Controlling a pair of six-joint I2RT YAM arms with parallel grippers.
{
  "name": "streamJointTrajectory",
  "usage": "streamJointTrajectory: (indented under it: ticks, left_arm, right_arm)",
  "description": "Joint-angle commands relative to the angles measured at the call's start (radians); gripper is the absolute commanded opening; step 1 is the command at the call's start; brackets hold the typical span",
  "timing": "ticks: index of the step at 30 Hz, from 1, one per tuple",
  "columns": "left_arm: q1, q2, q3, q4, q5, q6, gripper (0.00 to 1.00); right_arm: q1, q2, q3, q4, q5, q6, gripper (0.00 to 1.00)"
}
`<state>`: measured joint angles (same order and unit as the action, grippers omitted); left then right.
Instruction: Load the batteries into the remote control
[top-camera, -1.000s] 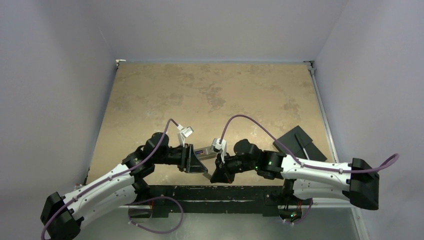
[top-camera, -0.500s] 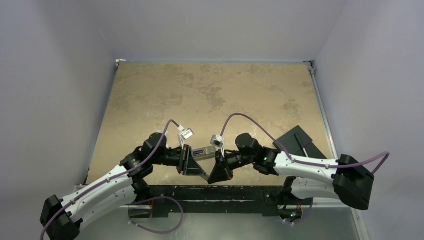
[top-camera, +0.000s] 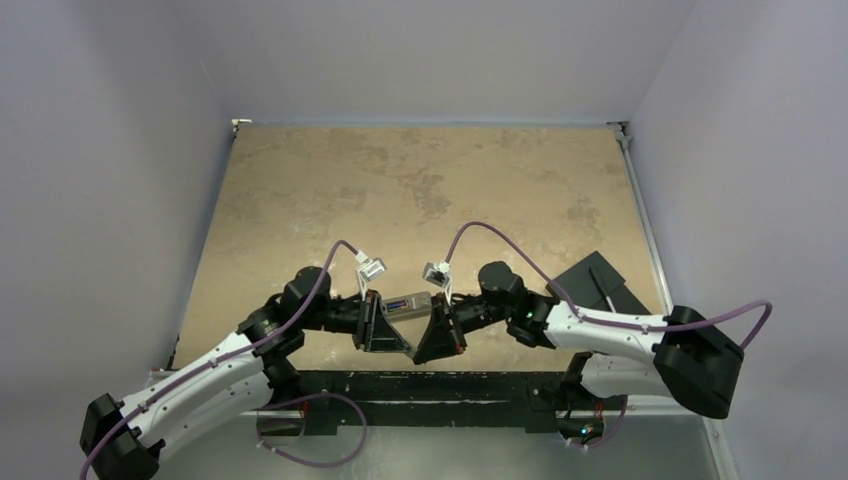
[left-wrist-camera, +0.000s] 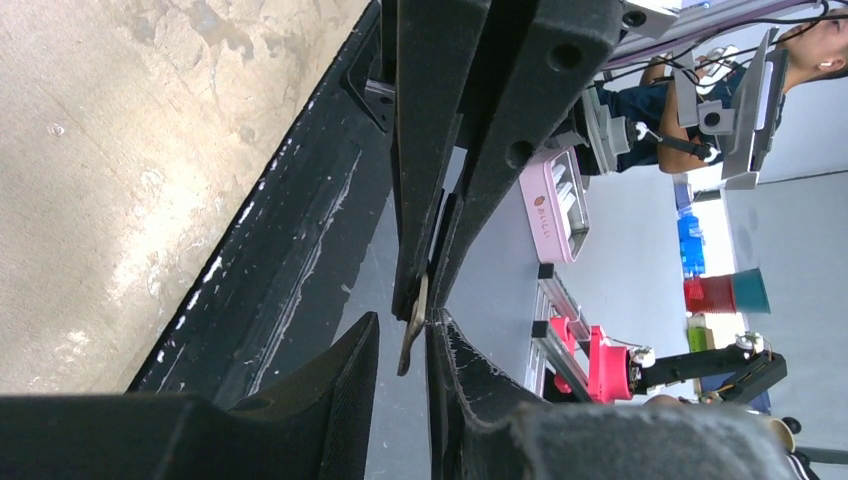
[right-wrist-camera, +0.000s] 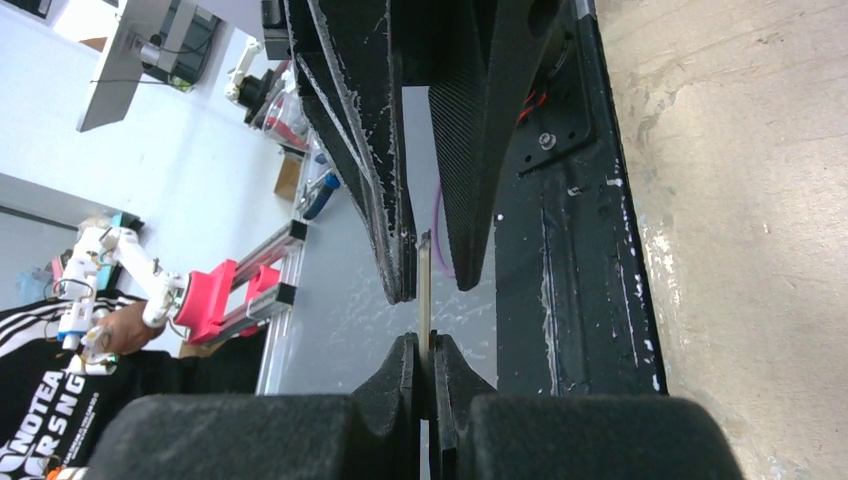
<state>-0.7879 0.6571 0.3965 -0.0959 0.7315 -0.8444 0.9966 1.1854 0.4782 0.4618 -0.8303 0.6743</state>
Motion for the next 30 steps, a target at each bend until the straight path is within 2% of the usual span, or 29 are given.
streamJointTrajectory:
  ticks: [1, 7, 11, 13, 16, 18, 24, 30]
  left_arm:
    - [-0.005, -0.017, 0.007, 0.018, 0.029, 0.023, 0.21]
    - [-0.004, -0.021, -0.002, 0.043, 0.032, 0.01, 0.13]
    - [-0.005, -0.025, -0.016, 0.08, 0.035, -0.013, 0.0]
    - [-0.005, -0.027, -0.019, 0.08, 0.035, -0.015, 0.0]
    - [-0.004, -0.04, -0.028, 0.115, 0.032, -0.023, 0.0]
    - [-0.004, -0.05, -0.033, 0.123, 0.022, -0.029, 0.0]
    - [-0.004, -0.071, -0.042, 0.111, -0.023, -0.043, 0.0]
    - [-0.004, -0.073, -0.054, 0.113, -0.078, -0.094, 0.0]
  right_arm:
    - [-0.015, 0.0, -0.023, 0.09, -0.047, 0.039, 0.0]
    - [-0.018, 0.017, -0.025, 0.109, -0.063, 0.048, 0.0]
    - [-0.019, 0.015, -0.024, 0.111, -0.056, 0.051, 0.01]
    - [-0.019, 0.013, -0.024, 0.11, -0.05, 0.053, 0.03]
    - [-0.021, 0.006, -0.017, 0.083, -0.03, 0.044, 0.12]
    - [-0.021, -0.01, -0.006, 0.033, -0.007, 0.016, 0.21]
    - [-0.021, -0.094, 0.056, -0.212, 0.101, -0.122, 0.38]
    - [-0.021, -0.188, 0.135, -0.489, 0.301, -0.247, 0.44]
